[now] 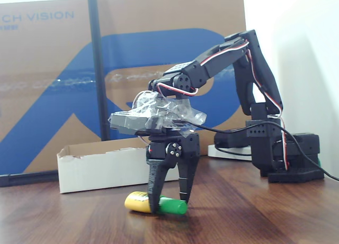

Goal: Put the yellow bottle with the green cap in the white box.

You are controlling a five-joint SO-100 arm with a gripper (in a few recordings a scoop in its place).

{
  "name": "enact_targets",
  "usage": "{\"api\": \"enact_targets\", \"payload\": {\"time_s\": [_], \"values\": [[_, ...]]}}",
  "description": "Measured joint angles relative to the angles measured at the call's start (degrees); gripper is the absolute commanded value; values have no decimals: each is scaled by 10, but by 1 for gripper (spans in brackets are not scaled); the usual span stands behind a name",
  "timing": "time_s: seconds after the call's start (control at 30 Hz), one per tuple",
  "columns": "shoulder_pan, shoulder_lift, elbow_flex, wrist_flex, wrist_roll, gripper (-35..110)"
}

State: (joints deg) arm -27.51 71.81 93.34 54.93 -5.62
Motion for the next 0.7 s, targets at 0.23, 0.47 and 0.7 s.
{"api": "enact_targets", "payload": {"time_s": [0.23, 0.47, 0.7], "values": [[-1, 0, 0, 0, -18, 1], [-4, 0, -4, 0, -6, 0], [5, 25, -4, 18, 3, 0]]}}
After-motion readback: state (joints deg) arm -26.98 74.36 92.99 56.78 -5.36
